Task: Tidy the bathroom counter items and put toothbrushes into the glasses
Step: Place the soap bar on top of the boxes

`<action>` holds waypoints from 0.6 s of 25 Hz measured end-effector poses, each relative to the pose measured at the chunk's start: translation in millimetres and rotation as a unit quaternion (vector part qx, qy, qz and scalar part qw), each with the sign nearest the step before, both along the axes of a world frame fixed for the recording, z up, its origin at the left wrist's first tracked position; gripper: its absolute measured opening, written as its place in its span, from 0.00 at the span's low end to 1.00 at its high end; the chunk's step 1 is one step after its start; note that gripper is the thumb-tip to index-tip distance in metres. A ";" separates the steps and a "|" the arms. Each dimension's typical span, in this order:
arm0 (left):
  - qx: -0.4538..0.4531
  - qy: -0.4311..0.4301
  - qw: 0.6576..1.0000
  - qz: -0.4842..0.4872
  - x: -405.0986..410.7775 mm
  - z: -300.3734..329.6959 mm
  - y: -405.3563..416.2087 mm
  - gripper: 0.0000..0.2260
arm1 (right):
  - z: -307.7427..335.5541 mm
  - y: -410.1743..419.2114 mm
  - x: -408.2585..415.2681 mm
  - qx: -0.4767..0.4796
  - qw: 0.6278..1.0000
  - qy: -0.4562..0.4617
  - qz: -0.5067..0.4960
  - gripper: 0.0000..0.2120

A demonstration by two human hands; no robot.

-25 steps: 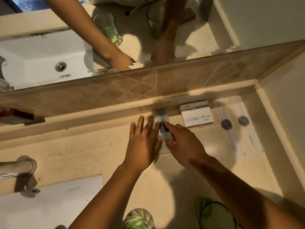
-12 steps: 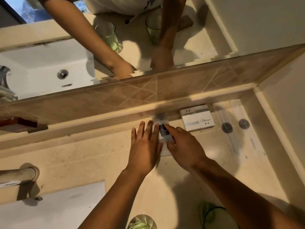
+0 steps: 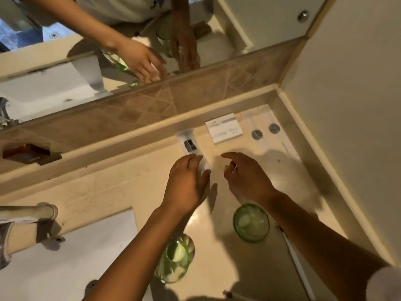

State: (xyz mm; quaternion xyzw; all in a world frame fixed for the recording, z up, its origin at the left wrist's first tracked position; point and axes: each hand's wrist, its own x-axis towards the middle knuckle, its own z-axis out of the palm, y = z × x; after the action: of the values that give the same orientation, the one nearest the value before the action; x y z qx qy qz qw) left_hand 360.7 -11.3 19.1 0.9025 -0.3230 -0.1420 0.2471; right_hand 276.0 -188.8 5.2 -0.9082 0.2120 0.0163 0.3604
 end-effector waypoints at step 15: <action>-0.079 0.163 0.978 -0.105 -226.6 29.5 -86.1 0.08 | -2.4 -75.2 -221.0 -0.004 0.984 0.101 -0.150 0.17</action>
State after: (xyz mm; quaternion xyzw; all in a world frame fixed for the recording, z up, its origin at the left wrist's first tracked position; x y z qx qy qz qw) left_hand 134.1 -97.4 48.6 0.8058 -0.3817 -0.2868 0.3504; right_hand 54.9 -264.0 2.8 -0.8613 0.3809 0.0527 0.3321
